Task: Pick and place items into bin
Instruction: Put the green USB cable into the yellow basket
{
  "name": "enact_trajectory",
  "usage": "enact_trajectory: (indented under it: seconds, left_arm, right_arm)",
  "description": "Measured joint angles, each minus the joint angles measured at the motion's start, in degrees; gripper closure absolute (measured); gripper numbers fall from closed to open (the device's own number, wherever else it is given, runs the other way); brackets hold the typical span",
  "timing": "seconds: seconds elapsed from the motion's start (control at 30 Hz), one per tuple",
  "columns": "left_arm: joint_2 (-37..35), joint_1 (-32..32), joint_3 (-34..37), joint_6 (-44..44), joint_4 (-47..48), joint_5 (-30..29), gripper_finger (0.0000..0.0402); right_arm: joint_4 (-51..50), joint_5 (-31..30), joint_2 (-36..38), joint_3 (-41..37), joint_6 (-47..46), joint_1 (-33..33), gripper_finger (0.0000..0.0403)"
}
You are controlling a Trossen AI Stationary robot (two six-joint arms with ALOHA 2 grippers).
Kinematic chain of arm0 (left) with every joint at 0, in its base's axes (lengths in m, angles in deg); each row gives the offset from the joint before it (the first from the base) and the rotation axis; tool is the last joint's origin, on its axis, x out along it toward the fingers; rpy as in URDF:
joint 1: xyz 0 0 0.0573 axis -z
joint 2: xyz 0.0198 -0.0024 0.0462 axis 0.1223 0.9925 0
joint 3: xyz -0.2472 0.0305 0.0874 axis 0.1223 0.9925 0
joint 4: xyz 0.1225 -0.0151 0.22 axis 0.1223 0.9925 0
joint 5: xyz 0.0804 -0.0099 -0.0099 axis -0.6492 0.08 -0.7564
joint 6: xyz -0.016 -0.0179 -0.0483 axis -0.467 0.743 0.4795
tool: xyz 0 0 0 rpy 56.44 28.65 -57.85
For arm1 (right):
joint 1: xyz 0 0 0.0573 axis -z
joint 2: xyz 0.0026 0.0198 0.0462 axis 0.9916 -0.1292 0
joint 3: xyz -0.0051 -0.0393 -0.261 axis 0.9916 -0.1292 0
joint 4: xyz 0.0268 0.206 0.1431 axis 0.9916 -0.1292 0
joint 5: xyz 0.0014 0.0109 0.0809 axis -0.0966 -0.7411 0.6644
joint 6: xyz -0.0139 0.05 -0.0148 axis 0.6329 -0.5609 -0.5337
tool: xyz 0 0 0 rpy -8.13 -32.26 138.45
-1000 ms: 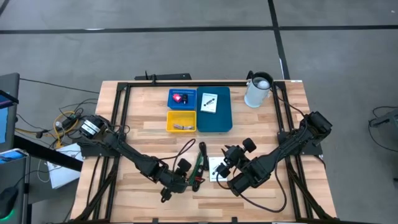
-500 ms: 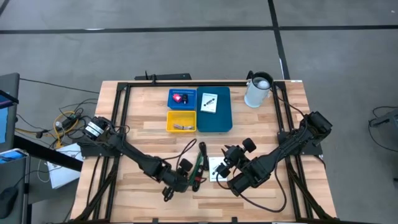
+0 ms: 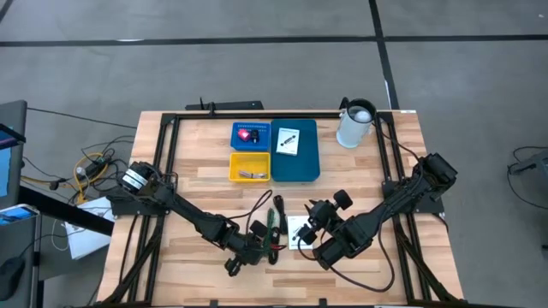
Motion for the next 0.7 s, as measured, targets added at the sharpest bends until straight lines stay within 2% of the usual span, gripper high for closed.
enact_trajectory:
  seconds: [0.23,0.33,0.5,0.7]
  left_arm:
    - [0.6,-1.3,0.0,0.6,-0.4,3.2,0.0288]
    - [0.6,-1.4,0.0,0.6,-0.3,4.0,0.0315]
    - [0.7,-1.3,0.0,0.9,-0.4,4.3,0.0387]
    - [0.7,-1.3,0.0,3.0,0.6,4.1,0.0397]
  right_arm:
    - [0.5,0.2,0.0,0.0,0.7,0.0,0.0321]
    - [0.5,0.2,0.0,0.0,0.7,0.0,0.0321]
    - [0.4,0.2,0.0,0.0,0.7,0.0,0.0321]
    - [0.4,0.2,0.0,0.0,0.7,0.0,0.0321]
